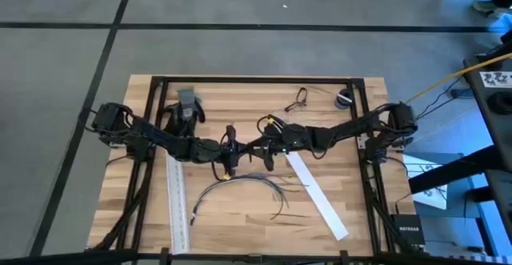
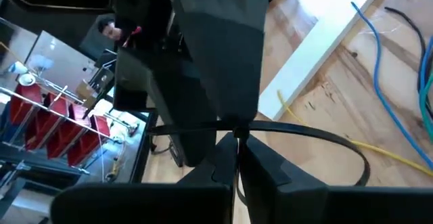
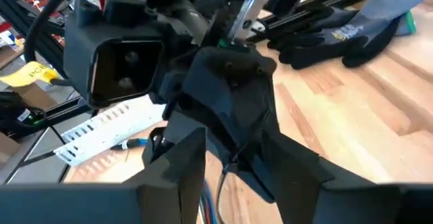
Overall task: Ziptie cables
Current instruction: Put the black zip tie on the cable wires
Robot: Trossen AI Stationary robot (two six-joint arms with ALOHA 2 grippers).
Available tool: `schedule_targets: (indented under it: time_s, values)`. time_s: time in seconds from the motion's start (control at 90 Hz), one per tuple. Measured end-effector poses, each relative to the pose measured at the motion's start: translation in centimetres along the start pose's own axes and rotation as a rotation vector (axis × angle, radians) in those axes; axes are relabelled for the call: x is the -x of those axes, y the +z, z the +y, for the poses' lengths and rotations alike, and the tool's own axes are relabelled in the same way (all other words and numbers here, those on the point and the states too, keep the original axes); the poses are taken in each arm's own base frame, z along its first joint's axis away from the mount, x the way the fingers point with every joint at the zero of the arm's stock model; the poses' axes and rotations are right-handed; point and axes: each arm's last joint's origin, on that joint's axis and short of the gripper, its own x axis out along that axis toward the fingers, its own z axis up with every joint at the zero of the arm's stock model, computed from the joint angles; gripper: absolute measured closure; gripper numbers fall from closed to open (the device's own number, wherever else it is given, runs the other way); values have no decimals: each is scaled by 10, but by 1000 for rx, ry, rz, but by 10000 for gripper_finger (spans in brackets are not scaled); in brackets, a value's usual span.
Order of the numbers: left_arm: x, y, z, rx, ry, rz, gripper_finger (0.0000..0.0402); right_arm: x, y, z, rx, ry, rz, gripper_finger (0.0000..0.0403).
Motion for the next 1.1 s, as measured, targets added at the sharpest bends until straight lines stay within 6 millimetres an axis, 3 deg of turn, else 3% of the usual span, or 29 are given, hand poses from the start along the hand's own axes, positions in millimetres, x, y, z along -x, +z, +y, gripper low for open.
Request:
schedule_targets:
  time_s: [0.222, 0.556, 0.856, 0.944, 1.1]
  values:
    - [0, 1, 0, 2, 1, -6, 402, 0, -1, 0, 98, -7, 5, 391]
    - [1, 1, -1, 8, -5, -6, 402, 0, -4, 11, 465, -223, -18, 402]
    - [-1, -1, -11, -52, -42, -6, 402, -1, 43, 24, 721, -358, 144, 403]
    - [-2, -2, -12, -62, -46, -4, 402, -1, 62, 29, 749, -373, 156, 403]
    - [-1, -1, -14, -83, -53, -3, 402, 4, 75, 35, 770, -385, 211, 403]
